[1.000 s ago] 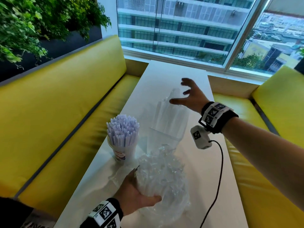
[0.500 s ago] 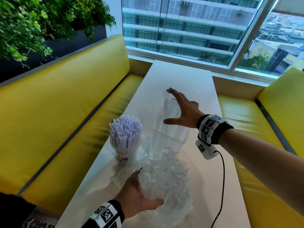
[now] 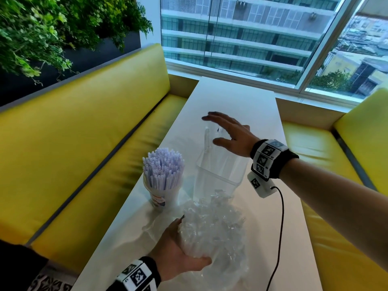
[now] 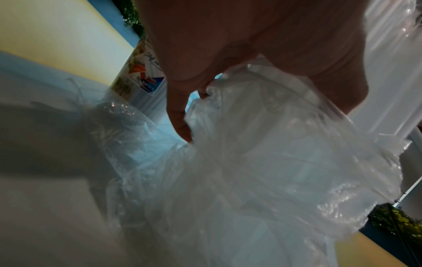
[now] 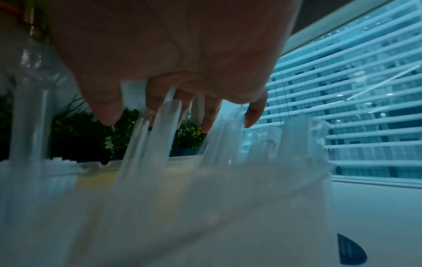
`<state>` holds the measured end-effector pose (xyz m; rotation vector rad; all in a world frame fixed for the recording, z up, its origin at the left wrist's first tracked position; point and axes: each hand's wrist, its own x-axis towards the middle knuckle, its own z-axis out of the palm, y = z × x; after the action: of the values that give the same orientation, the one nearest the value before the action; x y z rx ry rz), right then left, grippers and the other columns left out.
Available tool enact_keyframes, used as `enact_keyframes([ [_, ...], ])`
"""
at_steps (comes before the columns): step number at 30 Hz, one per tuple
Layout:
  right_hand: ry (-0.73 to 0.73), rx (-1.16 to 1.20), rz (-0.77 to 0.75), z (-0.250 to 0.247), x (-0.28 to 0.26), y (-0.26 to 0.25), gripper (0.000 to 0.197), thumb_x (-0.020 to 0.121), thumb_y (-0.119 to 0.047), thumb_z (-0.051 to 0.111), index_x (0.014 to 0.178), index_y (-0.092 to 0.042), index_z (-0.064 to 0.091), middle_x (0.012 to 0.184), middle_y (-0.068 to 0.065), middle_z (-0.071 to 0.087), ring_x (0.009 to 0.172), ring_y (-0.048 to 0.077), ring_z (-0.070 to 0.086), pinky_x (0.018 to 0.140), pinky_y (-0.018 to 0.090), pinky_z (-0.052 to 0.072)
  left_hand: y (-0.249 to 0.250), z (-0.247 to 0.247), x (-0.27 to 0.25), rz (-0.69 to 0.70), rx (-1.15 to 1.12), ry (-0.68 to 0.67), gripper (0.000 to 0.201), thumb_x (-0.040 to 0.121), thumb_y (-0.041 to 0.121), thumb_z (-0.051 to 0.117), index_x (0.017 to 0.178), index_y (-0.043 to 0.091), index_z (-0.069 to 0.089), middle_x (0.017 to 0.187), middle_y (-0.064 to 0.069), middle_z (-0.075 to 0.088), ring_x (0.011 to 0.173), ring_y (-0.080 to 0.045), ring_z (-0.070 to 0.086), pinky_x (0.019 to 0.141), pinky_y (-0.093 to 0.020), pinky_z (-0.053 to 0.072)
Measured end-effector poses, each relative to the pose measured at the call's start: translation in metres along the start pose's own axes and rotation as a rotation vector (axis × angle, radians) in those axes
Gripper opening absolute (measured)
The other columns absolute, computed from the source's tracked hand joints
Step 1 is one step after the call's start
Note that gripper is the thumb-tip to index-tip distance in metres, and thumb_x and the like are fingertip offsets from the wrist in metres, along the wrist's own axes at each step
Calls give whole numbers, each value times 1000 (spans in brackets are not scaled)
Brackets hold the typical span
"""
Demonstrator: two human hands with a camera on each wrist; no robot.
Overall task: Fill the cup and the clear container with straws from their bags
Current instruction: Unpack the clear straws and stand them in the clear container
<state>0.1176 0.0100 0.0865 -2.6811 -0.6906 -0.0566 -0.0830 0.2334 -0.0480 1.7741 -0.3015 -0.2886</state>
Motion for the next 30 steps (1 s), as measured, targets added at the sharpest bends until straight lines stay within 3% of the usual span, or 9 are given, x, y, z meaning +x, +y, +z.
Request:
enact_keyframes([
  [4,12,-134,40,7,6,-6,32,92,-57,57,120,-43,56,129,-24,58,128,11,49,95,41,28,-1,0,1,-3,-2,-10,65,56,23,91,113,17,62,106,10,73,100,-6,69,85,-16,51],
  [9,225,55,179,-4,7,1,14,86,-38,69,99,-36,65,83,-14,68,90,12,61,97,40,42,-2,0,1,1,0,-13,68,57,27,91,117,20,60,110,12,71,105,-4,67,89,-16,50],
  [12,213,13,147,-17,0,12,16,88,-31,69,103,-35,70,97,-8,67,98,17,63,97,37,45,-3,1,1,-5,-4,-4,73,56,28,93,120,22,59,113,11,70,108,-5,66,94,-21,52],
  [15,54,-175,102,-14,-13,20,27,100,-40,49,120,-35,68,143,-8,51,132,17,47,107,44,33,-5,1,2,-14,5,-4,74,55,28,93,120,19,59,114,10,70,109,-7,66,96,-28,53],
  [17,-74,-238,95,-3,-26,23,43,105,-45,27,140,-37,50,160,-16,25,147,10,24,113,44,19,-7,1,2,-20,-3,3,75,55,29,94,121,18,59,116,8,70,110,-9,66,97,-33,53],
  [20,-167,-266,115,7,-38,27,53,103,-51,13,152,-39,27,163,-23,2,152,7,2,117,45,7,-9,0,2,-38,-4,10,80,53,34,95,123,19,58,117,6,70,111,-12,66,98,-38,53],
  [24,-56,-174,137,-6,-35,17,52,101,-56,12,144,-46,39,162,-22,12,152,13,-1,114,51,7,-8,1,1,-37,-4,8,82,53,33,95,124,23,57,119,10,68,113,-6,64,99,-31,52],
  [27,87,-62,3,-21,-30,-10,44,99,-51,26,134,-44,51,150,-11,39,140,19,28,109,50,27,-8,2,1,-47,-10,11,84,52,33,96,125,23,55,119,10,68,113,-6,64,99,-29,52],
  [30,-13,119,-189,-28,-28,-38,44,95,-40,49,138,-30,51,130,-4,52,112,9,49,97,24,40,-9,2,1,-56,-18,6,84,51,34,95,124,27,53,118,15,67,112,-3,63,96,-22,51],
])
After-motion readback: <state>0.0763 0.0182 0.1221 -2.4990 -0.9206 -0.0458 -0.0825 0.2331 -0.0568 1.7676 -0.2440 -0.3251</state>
